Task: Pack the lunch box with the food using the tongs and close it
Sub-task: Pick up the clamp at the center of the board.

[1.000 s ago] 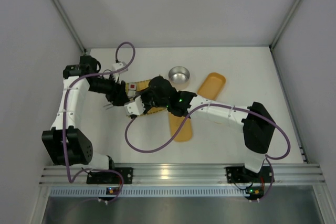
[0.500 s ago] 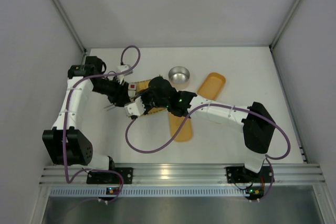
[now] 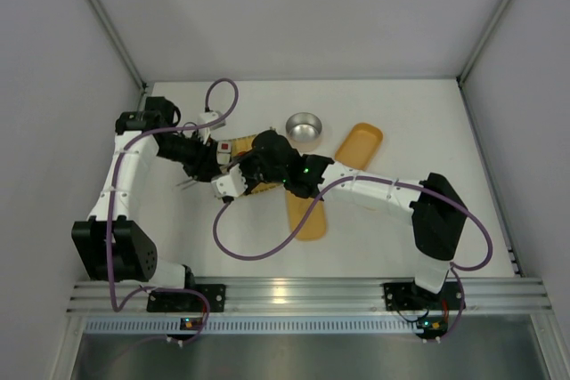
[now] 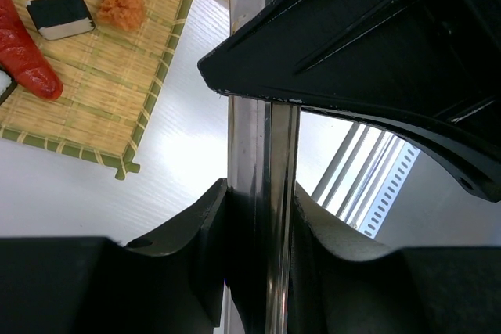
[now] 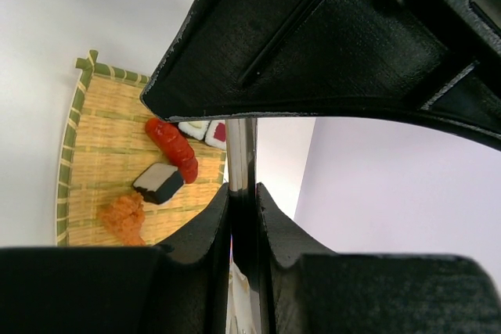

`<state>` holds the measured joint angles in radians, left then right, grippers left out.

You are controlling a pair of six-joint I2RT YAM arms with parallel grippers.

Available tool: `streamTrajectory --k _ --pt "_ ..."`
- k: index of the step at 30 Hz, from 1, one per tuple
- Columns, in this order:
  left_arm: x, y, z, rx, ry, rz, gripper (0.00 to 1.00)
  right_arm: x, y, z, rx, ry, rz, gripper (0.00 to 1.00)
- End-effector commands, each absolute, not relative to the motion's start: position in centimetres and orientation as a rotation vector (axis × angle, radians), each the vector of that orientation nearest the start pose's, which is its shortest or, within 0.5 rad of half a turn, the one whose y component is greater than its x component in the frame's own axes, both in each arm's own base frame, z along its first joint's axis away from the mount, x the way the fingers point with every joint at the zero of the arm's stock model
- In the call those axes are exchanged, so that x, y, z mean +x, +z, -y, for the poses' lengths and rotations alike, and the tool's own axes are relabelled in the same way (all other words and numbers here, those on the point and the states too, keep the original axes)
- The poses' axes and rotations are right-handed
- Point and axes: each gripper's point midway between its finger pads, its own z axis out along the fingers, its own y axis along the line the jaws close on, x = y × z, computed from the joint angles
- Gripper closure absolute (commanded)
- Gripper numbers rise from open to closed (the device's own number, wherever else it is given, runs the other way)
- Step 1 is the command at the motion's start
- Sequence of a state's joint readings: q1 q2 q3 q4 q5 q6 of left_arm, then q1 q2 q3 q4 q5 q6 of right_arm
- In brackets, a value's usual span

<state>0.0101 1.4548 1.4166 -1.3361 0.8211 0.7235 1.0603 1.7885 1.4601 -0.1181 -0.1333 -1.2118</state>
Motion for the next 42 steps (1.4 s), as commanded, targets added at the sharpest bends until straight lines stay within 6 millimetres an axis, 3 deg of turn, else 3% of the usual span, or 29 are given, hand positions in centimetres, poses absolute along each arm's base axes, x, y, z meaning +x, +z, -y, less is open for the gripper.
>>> streamTrajectory --k 1,11,18,29,42 --pt "24.3 21.9 11.5 0.969 -0.990 -2.280 0.70 27.5 26.5 -47.5 -1.784 0.042 -0.705 0.96" --pt "24.4 22.1 11.8 0.956 -1.009 -2.269 0.77 27.4 26.7 -47.5 -1.775 0.038 -0.699 0.96" --pt "24.6 22.5 12.2 0.931 -1.043 -2.263 0.66 26.9 26.3 -47.3 -1.775 0.009 -0.658 0.99" --pt "24.6 22.7 12.6 0.905 -1.113 -2.273 0.54 27.5 27.7 -47.5 -1.682 -0.044 -0.630 1.00" --pt "25.0 22.6 12.6 0.875 -1.119 -2.298 0.59 27.3 28.4 -47.5 -1.625 -0.084 -0.591 1.00"
